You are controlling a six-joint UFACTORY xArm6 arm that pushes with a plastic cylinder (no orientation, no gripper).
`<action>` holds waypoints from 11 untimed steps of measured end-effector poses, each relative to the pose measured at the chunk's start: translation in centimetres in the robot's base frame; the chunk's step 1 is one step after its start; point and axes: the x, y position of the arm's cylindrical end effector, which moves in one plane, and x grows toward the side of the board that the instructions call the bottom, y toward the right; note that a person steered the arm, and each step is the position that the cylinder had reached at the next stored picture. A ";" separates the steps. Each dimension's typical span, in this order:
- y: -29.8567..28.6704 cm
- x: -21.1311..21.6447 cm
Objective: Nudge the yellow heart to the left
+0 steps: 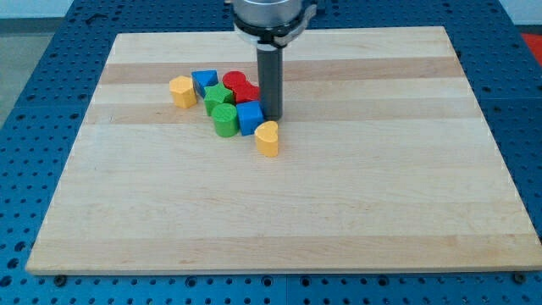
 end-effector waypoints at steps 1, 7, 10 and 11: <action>-1.1 0.0; 10.0 3.5; 2.5 7.6; 2.7 7.4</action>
